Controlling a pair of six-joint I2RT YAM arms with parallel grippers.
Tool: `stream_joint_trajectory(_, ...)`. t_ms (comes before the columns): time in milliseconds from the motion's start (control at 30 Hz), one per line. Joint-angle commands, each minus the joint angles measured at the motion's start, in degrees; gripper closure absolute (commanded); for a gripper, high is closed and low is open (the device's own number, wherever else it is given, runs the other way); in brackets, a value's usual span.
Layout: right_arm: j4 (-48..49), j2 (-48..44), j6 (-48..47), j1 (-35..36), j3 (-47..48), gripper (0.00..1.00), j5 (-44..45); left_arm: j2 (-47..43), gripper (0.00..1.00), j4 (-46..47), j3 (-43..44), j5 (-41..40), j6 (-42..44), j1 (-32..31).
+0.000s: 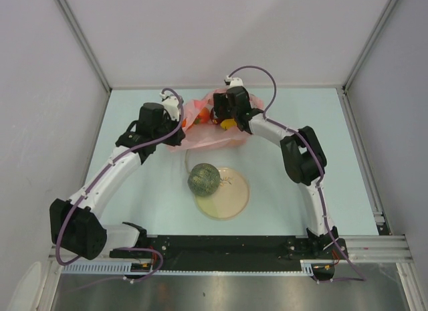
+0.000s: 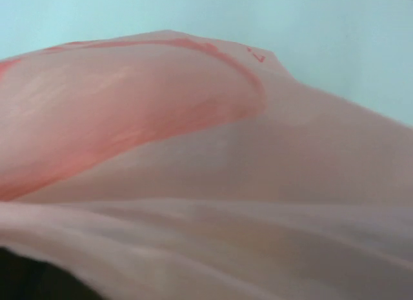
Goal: Take the fake fruits out of the plastic bag
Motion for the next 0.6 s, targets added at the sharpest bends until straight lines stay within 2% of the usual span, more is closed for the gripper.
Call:
stream_joint_trajectory(0,-1.36,3.62,6.14,-1.37,4.44,0.09,-1.7,0.7,1.0,-0.12,3.0,0.54,0.91,0.36)
stream_joint_trajectory(367,1.8,10.83,8.25,-2.61,11.47,0.1,-7.06,2.11,1.0,-0.91,3.7,0.89,1.43,-0.07)
stream_joint_trajectory(567,0.31,11.89,8.34,-2.52,11.66,0.11,-6.54,3.08,1.0,-1.0,5.11,0.89,1.78,-0.07)
